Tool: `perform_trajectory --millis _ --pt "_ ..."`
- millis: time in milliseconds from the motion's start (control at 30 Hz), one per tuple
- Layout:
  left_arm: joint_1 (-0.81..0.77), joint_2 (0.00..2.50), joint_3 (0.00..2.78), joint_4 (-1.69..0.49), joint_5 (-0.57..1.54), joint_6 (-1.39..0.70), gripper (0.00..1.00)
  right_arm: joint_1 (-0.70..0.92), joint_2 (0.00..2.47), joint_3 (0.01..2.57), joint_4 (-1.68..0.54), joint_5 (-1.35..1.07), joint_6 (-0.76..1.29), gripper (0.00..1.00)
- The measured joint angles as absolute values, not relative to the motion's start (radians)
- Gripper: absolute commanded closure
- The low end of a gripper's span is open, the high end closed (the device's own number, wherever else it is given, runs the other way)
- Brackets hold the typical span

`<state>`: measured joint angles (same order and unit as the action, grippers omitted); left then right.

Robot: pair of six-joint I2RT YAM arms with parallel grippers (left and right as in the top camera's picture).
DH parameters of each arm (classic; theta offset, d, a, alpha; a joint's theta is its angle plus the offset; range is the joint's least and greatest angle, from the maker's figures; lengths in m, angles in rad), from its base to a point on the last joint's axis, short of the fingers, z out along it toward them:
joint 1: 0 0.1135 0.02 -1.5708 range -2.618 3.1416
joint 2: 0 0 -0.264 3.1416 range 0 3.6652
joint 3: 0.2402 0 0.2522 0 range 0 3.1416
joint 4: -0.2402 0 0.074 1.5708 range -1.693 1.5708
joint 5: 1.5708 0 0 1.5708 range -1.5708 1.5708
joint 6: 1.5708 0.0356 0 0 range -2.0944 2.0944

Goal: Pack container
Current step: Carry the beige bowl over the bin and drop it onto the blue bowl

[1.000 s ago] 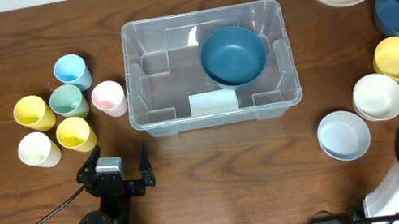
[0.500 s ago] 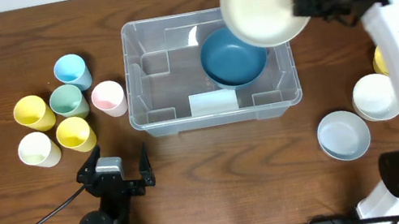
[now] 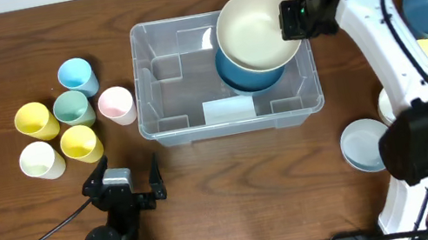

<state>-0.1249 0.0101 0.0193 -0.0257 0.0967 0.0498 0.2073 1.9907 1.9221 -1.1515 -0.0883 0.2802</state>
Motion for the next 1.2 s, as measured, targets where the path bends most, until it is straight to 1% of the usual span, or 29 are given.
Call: perform_trajectory --millis 333,400,433,467,500,533,600,933,1133,1200 --pt "-0.125 0.01 0.019 -0.026 0.097 0.049 0.02 0.216 2.114 1.92 -1.151 -0.082 0.28 0.99" --pt "-0.125 0.01 0.019 -0.026 0.097 0.049 0.02 0.222 2.128 1.919 -1.144 -0.081 0.28 0.97" --pt "-0.125 0.01 0.019 -0.026 0.097 0.049 0.02 0.224 2.132 1.919 -1.141 -0.081 0.28 0.94" --pt "-0.125 0.01 0.019 -0.026 0.097 0.049 0.02 0.226 2.134 1.919 -1.138 -0.079 0.28 0.88" --pt "-0.125 0.01 0.019 -0.026 0.097 0.049 0.02 0.228 2.135 1.919 -1.135 -0.08 0.28 0.8" --pt "-0.125 0.01 0.019 -0.026 0.097 0.049 0.02 0.229 2.135 1.919 -1.132 -0.08 0.28 0.75" --pt "-0.125 0.01 0.019 -0.026 0.097 0.05 0.02 0.229 2.135 1.919 -1.13 -0.081 0.278 0.69" --pt "-0.125 0.01 0.019 -0.026 0.097 0.049 0.02 0.228 2.133 1.919 -1.136 -0.103 0.258 0.69" --pt "-0.125 0.01 0.019 -0.026 0.097 0.049 0.02 0.225 2.116 1.996 -1.21 -0.12 0.251 0.67" --pt "-0.125 0.01 0.019 -0.026 0.097 0.049 0.02 0.216 2.088 2.04 -1.232 -0.12 0.249 0.64"
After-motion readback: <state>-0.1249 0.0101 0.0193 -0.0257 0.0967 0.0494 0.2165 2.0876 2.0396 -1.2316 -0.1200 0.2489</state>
